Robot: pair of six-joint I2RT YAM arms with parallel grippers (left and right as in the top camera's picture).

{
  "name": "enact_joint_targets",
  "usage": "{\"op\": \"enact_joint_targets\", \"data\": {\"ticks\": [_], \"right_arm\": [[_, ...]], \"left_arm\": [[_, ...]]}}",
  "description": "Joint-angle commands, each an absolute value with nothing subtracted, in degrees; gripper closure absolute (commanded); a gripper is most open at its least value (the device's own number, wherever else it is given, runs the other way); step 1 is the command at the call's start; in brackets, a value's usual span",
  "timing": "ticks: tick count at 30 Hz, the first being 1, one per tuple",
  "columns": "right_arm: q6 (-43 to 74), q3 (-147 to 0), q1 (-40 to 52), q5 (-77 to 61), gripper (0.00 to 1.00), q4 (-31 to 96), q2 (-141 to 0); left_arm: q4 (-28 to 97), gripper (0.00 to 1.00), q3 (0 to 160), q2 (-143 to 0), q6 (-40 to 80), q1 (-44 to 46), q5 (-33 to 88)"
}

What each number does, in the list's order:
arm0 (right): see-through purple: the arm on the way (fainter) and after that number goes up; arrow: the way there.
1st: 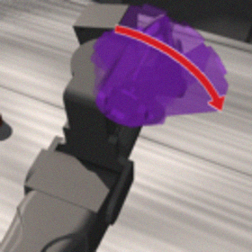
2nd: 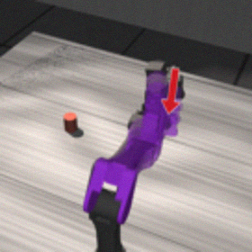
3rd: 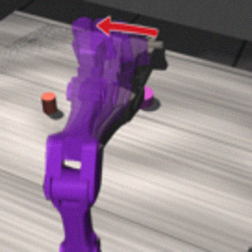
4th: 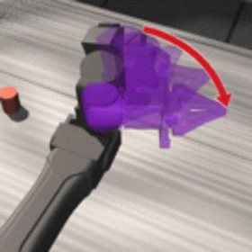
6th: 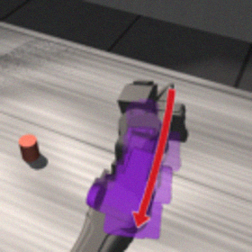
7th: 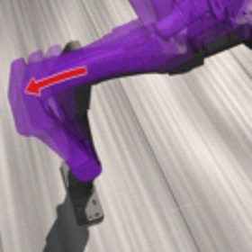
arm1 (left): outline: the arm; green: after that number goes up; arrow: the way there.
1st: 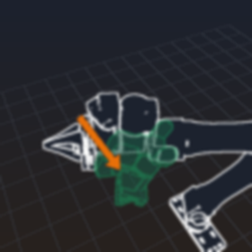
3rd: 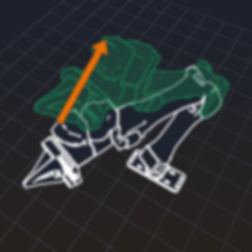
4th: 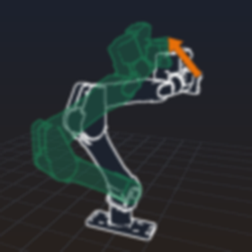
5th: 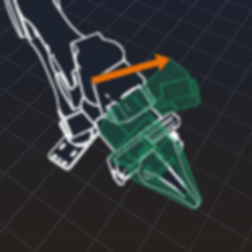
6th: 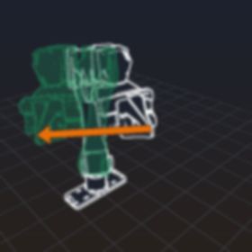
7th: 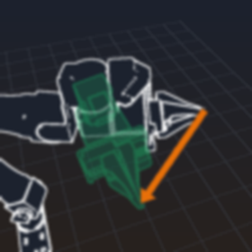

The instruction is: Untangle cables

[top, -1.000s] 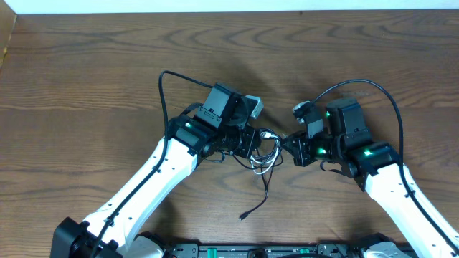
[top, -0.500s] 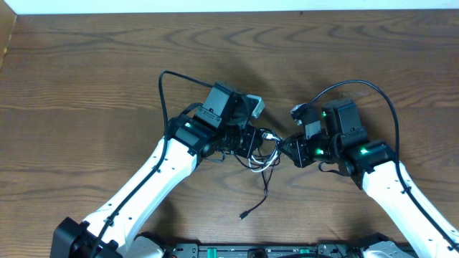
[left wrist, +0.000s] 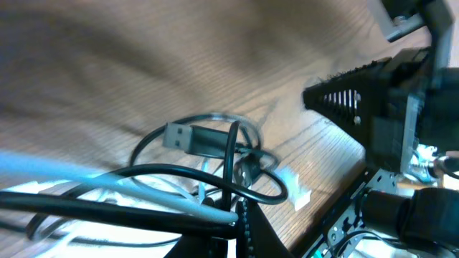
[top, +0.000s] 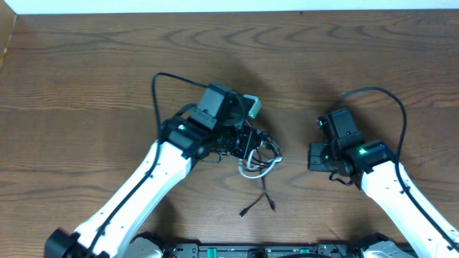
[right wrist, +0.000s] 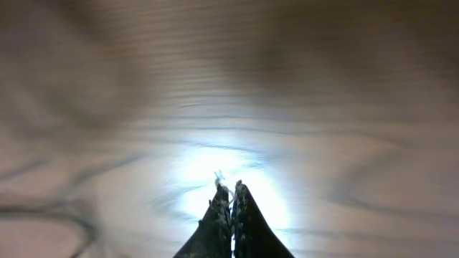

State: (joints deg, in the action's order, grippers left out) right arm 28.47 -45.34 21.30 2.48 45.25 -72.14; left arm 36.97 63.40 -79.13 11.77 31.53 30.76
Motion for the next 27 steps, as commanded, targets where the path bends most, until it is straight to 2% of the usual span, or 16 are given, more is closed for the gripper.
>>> {"op": "enact_joint_targets", "data": {"ticks": [1, 3, 6, 10, 13, 15, 19, 27], "right_arm": [[37.28, -45.95, 21.3, 14.41, 0.99, 45.95, -72.44], [37.23, -45.95, 21.32, 12.78, 0.91, 44.88, -72.44], [31.86, -45.95, 21.32, 3.07, 0.87, 40.27, -72.44], [9.41, -45.95, 21.32, -29.85, 0.73, 30.39, -72.44], [5.5, -45.95, 21.32, -43.18, 0.59, 26.74, -72.44], [5.45, -45.95, 21.32, -46.06, 0.52, 26.02, -72.44], [5.45, -45.95, 21.61, -46.3, 0.46, 26.41, -72.44], [5.45, -45.95, 24.14, -47.13, 0.43, 26.41, -72.44]], "left_arm": [[37.56, 0.92, 63.51, -75.44, 10.79, 30.41, 29.93], [37.52, 0.93, 63.51, -74.5, 10.81, 30.39, 29.93], [37.5, 0.93, 63.51, -74.08, 10.83, 30.39, 30.0], [37.52, 0.93, 63.48, -74.59, 10.83, 30.39, 29.95], [37.74, 0.92, 63.48, -75.24, 10.81, 30.39, 28.91], [37.71, 0.93, 63.48, -75.44, 10.83, 30.39, 28.95], [37.3, 0.93, 63.48, -75.44, 10.87, 30.39, 29.5], [32.91, 0.93, 63.48, -75.44, 11.77, 30.39, 35.51]]}}
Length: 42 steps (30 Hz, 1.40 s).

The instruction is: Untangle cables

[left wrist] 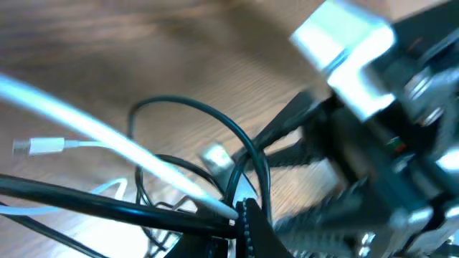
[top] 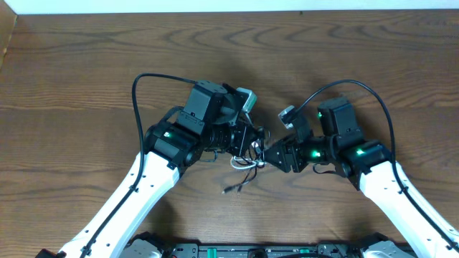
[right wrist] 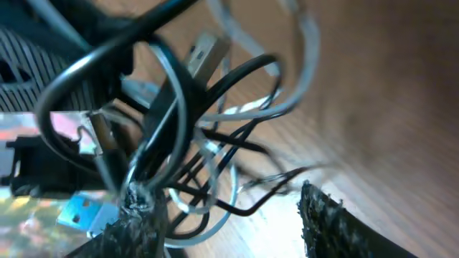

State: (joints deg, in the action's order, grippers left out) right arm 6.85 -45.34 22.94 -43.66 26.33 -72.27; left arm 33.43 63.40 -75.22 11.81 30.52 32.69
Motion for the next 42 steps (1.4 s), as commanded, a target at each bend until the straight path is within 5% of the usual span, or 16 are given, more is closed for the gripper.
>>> {"op": "enact_joint_targets", "data": {"ticks": [1, 12, 18, 23, 29, 37, 42], "right_arm": [[5.45, -45.95, 24.43, -47.24, 0.43, 26.46, -72.44], [1.02, -45.95, 24.86, -56.8, 0.46, 28.75, -72.44], [0.32, -45.95, 24.86, -42.17, 0.53, 36.29, -72.44], [3.38, -45.95, 24.8, -22.04, 0.75, 41.45, -72.44], [20.27, -45.95, 24.58, -2.92, 0.6, 42.17, -72.44], [6.85, -45.95, 24.73, -39.59, 0.37, 29.39, -72.44], [6.57, -45.95, 25.43, -40.29, 0.4, 26.55, -72.44]], "left_arm": [[32.95, 0.93, 63.48, -75.44, 11.75, 30.39, 35.33], [32.08, 0.93, 63.48, -75.44, 15.55, 30.39, 25.87], [25.67, 0.92, 63.48, -75.42, 17.96, 30.39, 31.57], [25.63, 0.93, 63.48, -75.42, 18.13, 30.39, 32.16], [28.18, 0.93, 63.48, -75.42, 17.87, 30.39, 32.12], [32.29, 0.93, 63.48, -75.44, 17.69, 30.39, 28.03], [31.11, 0.93, 63.48, -75.44, 17.69, 30.72, 32.25]]}}
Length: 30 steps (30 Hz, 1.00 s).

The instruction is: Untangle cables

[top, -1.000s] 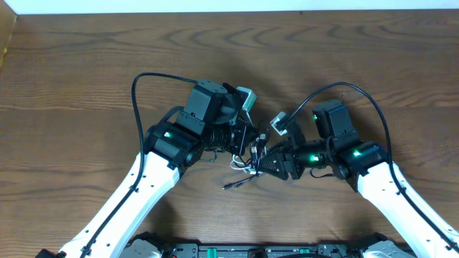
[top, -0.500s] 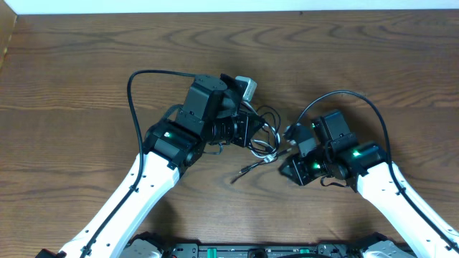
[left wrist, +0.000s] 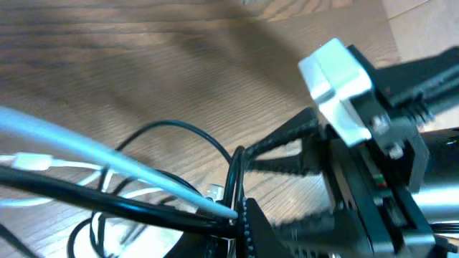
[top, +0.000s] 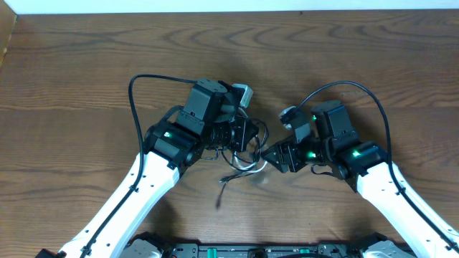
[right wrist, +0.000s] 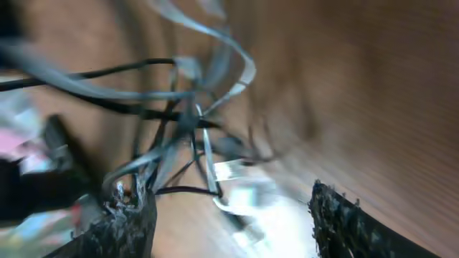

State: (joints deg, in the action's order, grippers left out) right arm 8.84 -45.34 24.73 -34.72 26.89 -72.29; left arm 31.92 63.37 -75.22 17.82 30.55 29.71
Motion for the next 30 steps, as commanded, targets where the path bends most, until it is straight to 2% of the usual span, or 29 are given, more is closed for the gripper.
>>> {"op": "enact_joint_targets", "data": {"ticks": [1, 3, 6, 8, 11, 12, 13, 14, 17, 19, 21, 23, 27, 30], "right_arm": [[6.61, -45.95, 25.52, -38.09, 0.45, 26.61, -72.44], [7.49, -45.95, 25.61, -32.69, 0.59, 27.29, -72.44], [10.39, -45.95, 25.61, -24.51, 0.72, 29.02, -72.58], [12.23, -45.95, 25.61, -21.91, 0.75, 29.85, -72.79], [12.16, -45.95, 25.61, -25.5, 0.76, 29.74, -72.99], [12.14, -45.95, 25.61, -27.03, 0.81, 29.56, -72.99], [12.1, -45.95, 25.61, -28.36, 0.92, 29.45, -72.99], [12.12, -45.95, 25.61, -28.93, 0.99, 29.39, -72.99], [12.43, -45.95, 25.54, -26.74, 0.99, 30.06, -72.99], [13.17, -45.95, 25.47, -25.41, 0.93, 30.22, -72.97], [13.15, -45.98, 25.43, -25.47, 0.8, 30.15, -72.97], [13.02, -45.98, 25.43, -26.11, 0.7, 30.15, -72.71], [12.53, -46.0, 25.43, -29.04, 0.61, 29.23, -71.59], [12.38, -46.0, 25.45, -32.8, 0.57, 27.99, -70.72]], "left_arm": [[30.7, 0.93, 63.48, -75.42, 17.69, 30.72, 33.41], [29.89, 0.93, 63.48, -75.29, 17.69, 30.72, 35.22], [29.43, 0.93, 63.48, -74.83, 17.69, 30.72, 35.59], [29.47, 0.92, 63.48, -74.46, 17.69, 30.7, 35.62], [29.47, 0.93, 63.48, -74.13, 17.67, 30.7, 35.55], [29.5, 0.93, 63.48, -74.13, 17.67, 30.7, 35.4], [29.5, 0.93, 63.48, -74.15, 17.63, 30.7, 35.35], [29.5, 0.93, 63.48, -74.15, 17.32, 30.7, 35.35], [29.71, 0.93, 63.48, -74.15, 16.36, 30.7, 35.14], [30.61, 0.93, 63.48, -74.15, 16.29, 30.7, 33.34], [32.27, 0.92, 63.48, -74.15, 15.99, 30.7, 30.5], [34.0, 0.92, 63.48, -74.15, 14.9, 30.7, 27.59], [35.27, 0.93, 63.48, -74.15, 14.63, 30.7, 25.82], [35.09, 0.93, 63.48, -74.15, 14.68, 30.72, 25.85]]}}
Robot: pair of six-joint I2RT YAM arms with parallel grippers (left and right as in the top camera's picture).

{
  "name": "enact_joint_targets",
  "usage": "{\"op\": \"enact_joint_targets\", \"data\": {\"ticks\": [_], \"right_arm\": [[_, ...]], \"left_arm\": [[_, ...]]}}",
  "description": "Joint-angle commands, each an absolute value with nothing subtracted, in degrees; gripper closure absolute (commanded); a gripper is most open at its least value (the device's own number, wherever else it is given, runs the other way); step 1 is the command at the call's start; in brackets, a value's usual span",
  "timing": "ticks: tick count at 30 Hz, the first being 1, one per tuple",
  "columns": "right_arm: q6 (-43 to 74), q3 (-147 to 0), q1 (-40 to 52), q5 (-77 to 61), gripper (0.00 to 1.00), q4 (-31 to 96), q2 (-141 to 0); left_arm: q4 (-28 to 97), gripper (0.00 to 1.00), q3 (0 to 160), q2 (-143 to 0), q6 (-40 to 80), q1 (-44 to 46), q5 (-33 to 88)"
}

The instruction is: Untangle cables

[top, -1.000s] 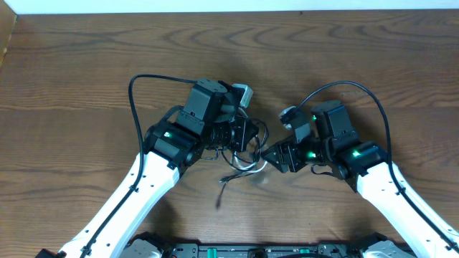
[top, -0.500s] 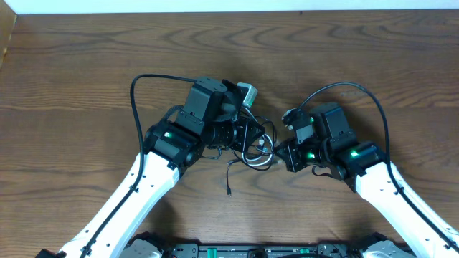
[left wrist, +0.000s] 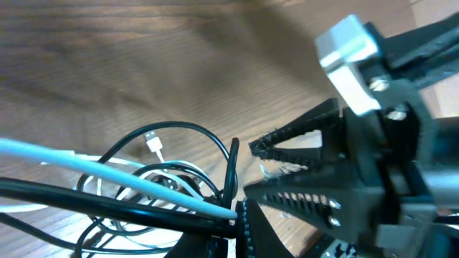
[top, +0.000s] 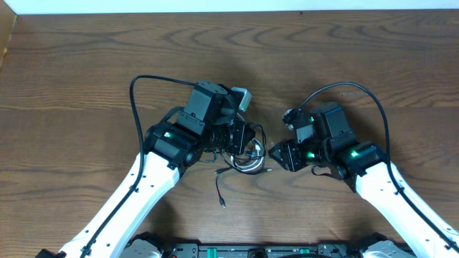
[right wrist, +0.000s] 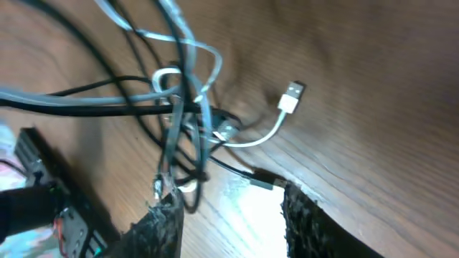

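A tangle of black and white cables [top: 247,154] hangs at the table's middle, and my left gripper [top: 242,141] is shut on it. The left wrist view shows the left gripper [left wrist: 237,215] pinching a thick black cable and a white one [left wrist: 107,175]. Just right of the bundle, low over the wood, my right gripper [top: 276,153] is open. Between and ahead of the right gripper [right wrist: 229,218] lie a white cable's USB plug [right wrist: 290,93], a black plug [right wrist: 262,179] and the knot [right wrist: 179,118]. A loose black end [top: 221,197] trails toward the front.
The wooden table [top: 86,64] stretches around both arms. The left arm's own black lead [top: 140,89] loops up behind it, and the right arm's lead [top: 358,89] arcs over its wrist. A black rail [top: 244,251] runs along the front edge.
My right gripper has drawn back a little to the right of the bundle and its jaws stand narrower, still open. More of the tangle now lies on the wood. The left gripper keeps its hold.
At first my left gripper held the bundle while the right gripper was shut, apart at the right. Then the right gripper was open against the tangle, and later still open among its loops. Now it sits open beside the bundle, with plugs lying loose before it.
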State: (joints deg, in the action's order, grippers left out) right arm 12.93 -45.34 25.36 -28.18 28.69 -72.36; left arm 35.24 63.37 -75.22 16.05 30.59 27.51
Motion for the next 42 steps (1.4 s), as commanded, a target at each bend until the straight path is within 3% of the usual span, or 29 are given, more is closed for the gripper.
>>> {"op": "enact_joint_targets", "data": {"ticks": [1, 9, 15, 18, 22, 28, 35, 42], "right_arm": [[11.57, -46.0, 25.45, -34.37, 0.57, 27.59, -70.63], [10.0, -46.0, 25.52, -31.44, 0.58, 26.2, -70.61], [10.24, -45.95, 25.61, -18.04, 0.76, 23.53, -72.12], [10.76, -45.95, 25.61, -16.1, 0.99, 23.24, -74.26], [21.61, -45.95, 25.54, -2.24, 0.99, 28.18, -77.32], [47.68, -45.95, 23.14, 24.43, 0.99, 46.06, -79.5], [48.6, -45.95, 15.57, 24.4, 0.99, 49.76, -79.46], [48.47, -45.95, 7.38, 21.91, 0.99, 49.78, -79.44]], "left_arm": [[35.09, 0.92, 63.48, -74.15, 14.68, 30.72, 25.85], [33.76, 0.93, 63.48, -74.15, 14.7, 30.72, 33.74], [32.27, 0.93, 63.48, -74.13, 14.68, 30.72, 37.89], [32.8, 0.93, 63.48, -74.13, 14.68, 30.72, 38.17], [35.24, 0.93, 63.48, -74.15, 14.59, 30.7, 36.36], [42.41, 0.93, 63.48, -73.91, 11.31, 30.39, 28.73], [43.9, 0.93, 63.48, -71.46, 9.82, 26.35, 24.43], [43.92, 0.93, 63.48, -65.6, 9.85, 15.86, 24.34]]}}
